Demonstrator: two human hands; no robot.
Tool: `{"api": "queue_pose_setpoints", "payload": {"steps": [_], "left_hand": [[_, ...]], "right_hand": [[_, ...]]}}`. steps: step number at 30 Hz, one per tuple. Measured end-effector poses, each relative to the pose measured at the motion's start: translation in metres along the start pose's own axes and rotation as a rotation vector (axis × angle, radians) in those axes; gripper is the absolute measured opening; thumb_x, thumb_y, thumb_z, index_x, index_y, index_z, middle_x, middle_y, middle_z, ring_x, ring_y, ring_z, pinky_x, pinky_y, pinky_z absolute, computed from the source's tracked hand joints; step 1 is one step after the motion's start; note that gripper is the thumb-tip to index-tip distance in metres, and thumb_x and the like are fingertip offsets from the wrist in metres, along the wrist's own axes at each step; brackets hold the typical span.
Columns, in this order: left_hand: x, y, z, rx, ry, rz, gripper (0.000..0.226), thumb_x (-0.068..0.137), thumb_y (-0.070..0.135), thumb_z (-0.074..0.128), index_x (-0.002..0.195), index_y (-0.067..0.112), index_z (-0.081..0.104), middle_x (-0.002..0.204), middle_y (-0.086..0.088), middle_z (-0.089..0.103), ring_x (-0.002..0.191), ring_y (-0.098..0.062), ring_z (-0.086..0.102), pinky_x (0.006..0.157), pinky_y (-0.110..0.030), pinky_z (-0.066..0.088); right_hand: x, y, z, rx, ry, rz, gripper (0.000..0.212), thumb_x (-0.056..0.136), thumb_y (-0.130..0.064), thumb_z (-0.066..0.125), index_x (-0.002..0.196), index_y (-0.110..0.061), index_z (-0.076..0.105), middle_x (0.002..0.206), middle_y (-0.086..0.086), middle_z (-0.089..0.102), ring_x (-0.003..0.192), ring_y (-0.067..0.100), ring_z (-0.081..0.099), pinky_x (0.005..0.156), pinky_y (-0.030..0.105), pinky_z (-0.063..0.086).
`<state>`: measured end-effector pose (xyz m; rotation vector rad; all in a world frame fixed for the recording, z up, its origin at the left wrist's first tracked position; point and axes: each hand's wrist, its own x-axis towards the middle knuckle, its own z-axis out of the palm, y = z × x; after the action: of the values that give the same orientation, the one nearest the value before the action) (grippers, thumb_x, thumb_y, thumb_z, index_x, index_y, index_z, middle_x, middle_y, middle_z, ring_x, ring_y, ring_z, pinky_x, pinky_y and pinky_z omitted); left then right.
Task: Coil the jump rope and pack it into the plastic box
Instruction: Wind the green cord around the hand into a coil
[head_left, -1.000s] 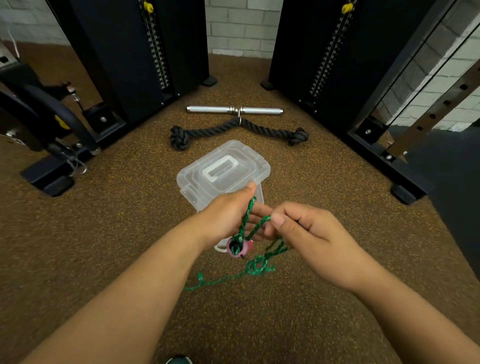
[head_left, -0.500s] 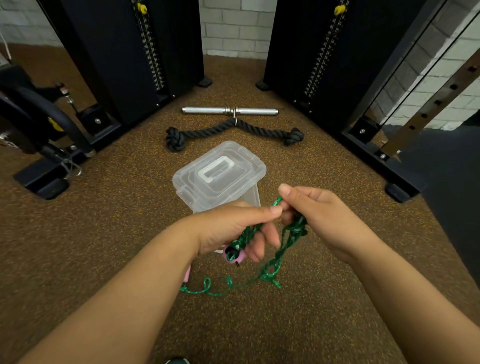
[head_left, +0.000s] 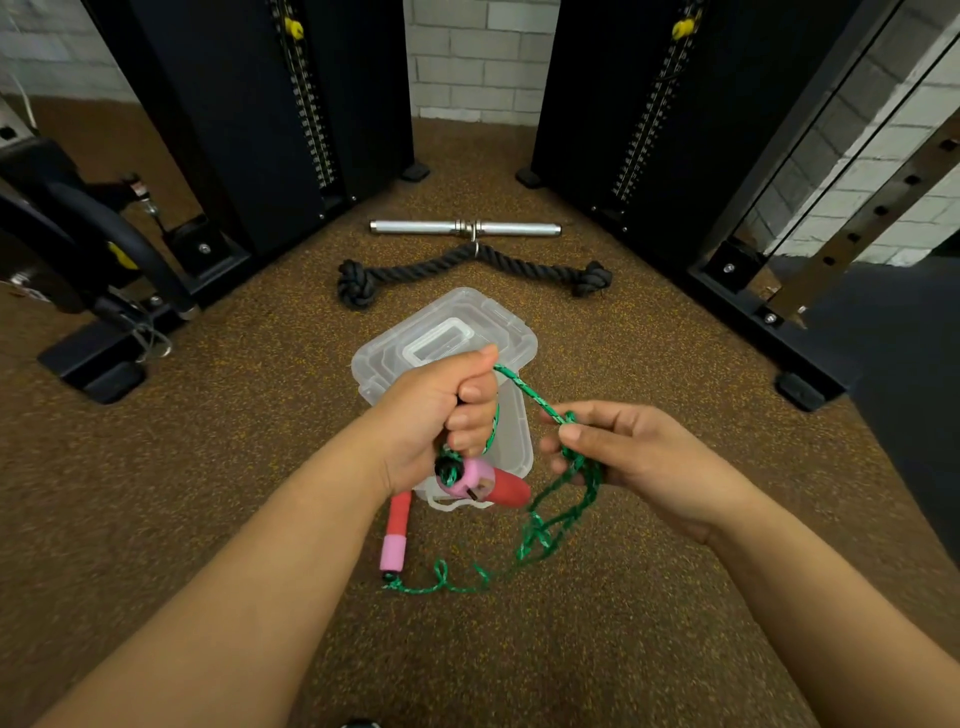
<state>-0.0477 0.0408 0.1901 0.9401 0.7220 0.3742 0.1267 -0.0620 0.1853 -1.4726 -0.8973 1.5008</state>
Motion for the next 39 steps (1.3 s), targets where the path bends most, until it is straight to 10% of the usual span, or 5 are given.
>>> {"api": "queue_pose_setpoints", "payload": {"steps": [5, 11, 26, 31, 39], "left_hand": [[0.0, 0.001, -0.003, -0.014, 0.039, 0.008, 0.055, 0.096, 0.034, 0.038, 0.042, 0.023, 0.036, 0.035, 0.008, 0.027, 0.034, -0.009, 0.023, 0.051, -0.03, 0.015], [0.0, 0.003, -0.007, -0.011, 0.066, 0.024, 0.055, 0.096, 0.034, 0.038, 0.042, 0.023, 0.037, 0.035, 0.008, 0.027, 0.034, -0.009, 0.023, 0.051, -0.03, 0.016], [0.0, 0.003, -0.006, 0.007, 0.107, 0.012, 0.054, 0.096, 0.034, 0.039, 0.043, 0.023, 0.037, 0.035, 0.008, 0.027, 0.036, -0.01, 0.022, 0.052, -0.03, 0.014], [0.001, 0.004, -0.007, 0.018, 0.15, 0.041, 0.054, 0.096, 0.033, 0.04, 0.043, 0.023, 0.038, 0.035, 0.008, 0.028, 0.035, -0.01, 0.023, 0.052, -0.03, 0.016], [0.001, 0.005, -0.012, -0.013, 0.185, 0.07, 0.055, 0.096, 0.033, 0.04, 0.042, 0.023, 0.039, 0.035, 0.008, 0.029, 0.034, -0.009, 0.024, 0.05, -0.029, 0.014]], "right_hand": [[0.001, 0.002, 0.0, 0.223, 0.034, -0.04, 0.031, 0.094, -0.001, 0.046, 0.12, -0.009, 0.062, 0.109, 0.014, 0.072, 0.09, 0.02, 0.069, 0.087, 0.033, 0.056], [0.001, 0.001, 0.006, 0.248, 0.211, -0.089, 0.026, 0.076, -0.023, 0.064, 0.1, -0.014, 0.065, 0.082, 0.005, 0.071, 0.047, 0.006, 0.054, 0.038, 0.014, 0.033], [0.002, -0.002, -0.008, 0.811, 0.359, -0.07, 0.036, 0.082, 0.01, 0.053, 0.111, -0.011, 0.06, 0.104, 0.009, 0.072, 0.066, 0.014, 0.068, 0.055, 0.018, 0.055], [-0.002, -0.002, -0.012, 0.293, 0.447, -0.128, 0.024, 0.087, -0.004, 0.058, 0.106, -0.015, 0.069, 0.083, 0.001, 0.072, 0.046, 0.002, 0.049, 0.039, 0.011, 0.033], [-0.007, -0.004, -0.012, -0.457, 0.444, -0.162, 0.003, 0.08, -0.027, 0.072, 0.082, -0.028, 0.074, 0.071, -0.005, 0.065, 0.063, 0.016, 0.056, 0.062, 0.029, 0.045]]}}
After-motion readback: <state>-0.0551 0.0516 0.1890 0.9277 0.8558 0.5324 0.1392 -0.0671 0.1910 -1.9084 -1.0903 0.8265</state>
